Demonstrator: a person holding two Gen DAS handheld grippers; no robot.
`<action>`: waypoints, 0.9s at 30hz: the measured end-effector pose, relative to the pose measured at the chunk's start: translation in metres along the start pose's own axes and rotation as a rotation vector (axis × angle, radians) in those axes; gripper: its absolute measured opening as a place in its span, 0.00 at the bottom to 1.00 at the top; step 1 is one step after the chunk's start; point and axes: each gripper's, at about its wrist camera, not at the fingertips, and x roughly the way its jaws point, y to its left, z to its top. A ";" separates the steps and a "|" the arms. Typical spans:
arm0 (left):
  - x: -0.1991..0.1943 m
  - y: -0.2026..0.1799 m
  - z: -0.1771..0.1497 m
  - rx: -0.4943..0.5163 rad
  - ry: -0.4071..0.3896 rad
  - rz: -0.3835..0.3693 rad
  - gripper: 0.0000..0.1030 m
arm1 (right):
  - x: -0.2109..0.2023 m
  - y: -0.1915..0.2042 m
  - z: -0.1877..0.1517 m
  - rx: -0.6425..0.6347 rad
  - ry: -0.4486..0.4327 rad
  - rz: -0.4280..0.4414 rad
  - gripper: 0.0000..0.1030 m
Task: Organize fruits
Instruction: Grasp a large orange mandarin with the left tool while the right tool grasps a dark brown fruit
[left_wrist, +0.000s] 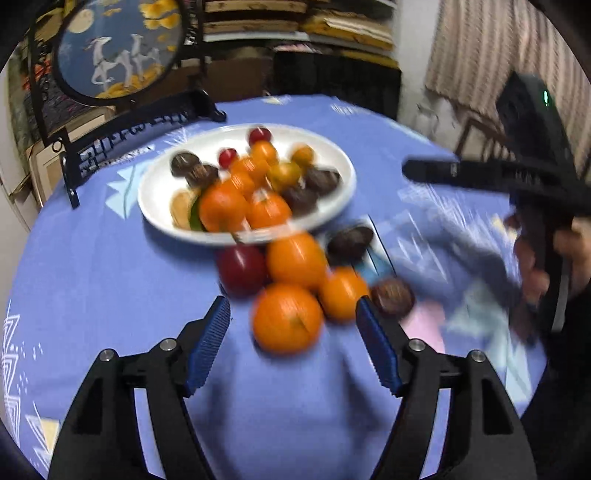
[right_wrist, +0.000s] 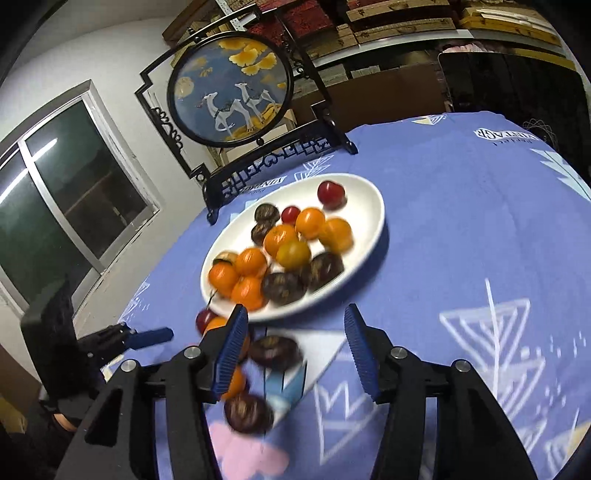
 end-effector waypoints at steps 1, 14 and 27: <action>0.001 -0.005 -0.005 0.021 0.007 0.015 0.67 | -0.005 0.002 -0.006 -0.005 -0.004 0.001 0.53; 0.029 0.010 -0.006 -0.040 0.087 -0.010 0.43 | -0.034 0.010 -0.046 -0.020 0.038 0.005 0.53; -0.011 0.034 -0.012 -0.181 -0.127 -0.118 0.43 | 0.037 0.073 -0.067 -0.329 0.265 -0.135 0.53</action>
